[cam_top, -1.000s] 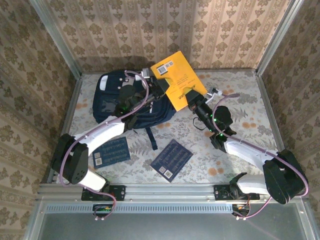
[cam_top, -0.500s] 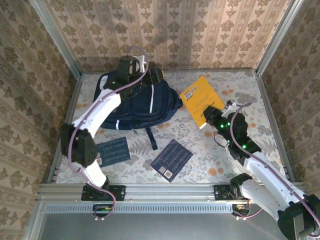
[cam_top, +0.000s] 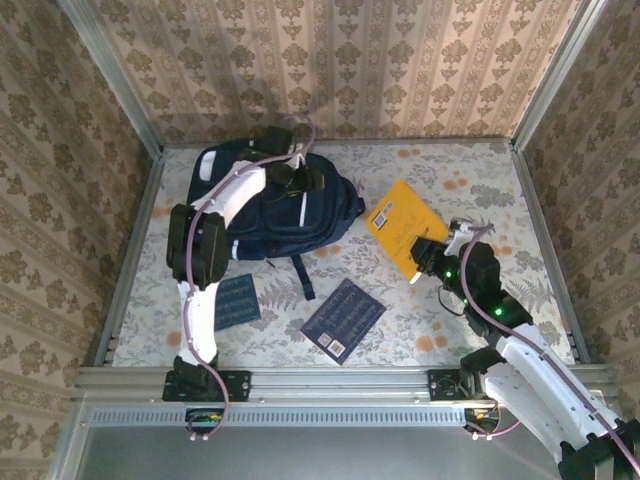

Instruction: Pack the student bag

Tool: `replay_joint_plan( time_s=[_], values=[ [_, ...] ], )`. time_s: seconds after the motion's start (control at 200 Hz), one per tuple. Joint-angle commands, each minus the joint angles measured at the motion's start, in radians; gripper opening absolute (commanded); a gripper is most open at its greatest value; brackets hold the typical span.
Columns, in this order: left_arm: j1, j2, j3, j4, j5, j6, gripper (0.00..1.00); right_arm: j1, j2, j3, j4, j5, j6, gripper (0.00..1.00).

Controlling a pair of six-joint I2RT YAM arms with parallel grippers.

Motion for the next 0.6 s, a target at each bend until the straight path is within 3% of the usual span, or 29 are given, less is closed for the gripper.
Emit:
replay_joint_plan(
  time_s=[0.0,0.17,0.43,0.595],
  values=[
    [-0.002,0.023,0.044,-0.008,0.033,0.014,0.57,-0.011,0.003,-0.008,0.108,-0.038,-0.023,0.00],
    [-0.012,0.066,0.068,0.004,0.068,-0.009,0.40,-0.022,0.026,-0.014,0.139,-0.045,-0.015,0.00],
    [-0.016,0.124,0.129,-0.071,0.012,0.039,0.35,-0.037,0.018,-0.009,0.138,-0.055,-0.005,0.00],
    [-0.022,0.156,0.234,-0.175,0.025,0.093,0.00,-0.044,0.012,0.012,0.113,-0.057,-0.016,0.00]
  ],
)
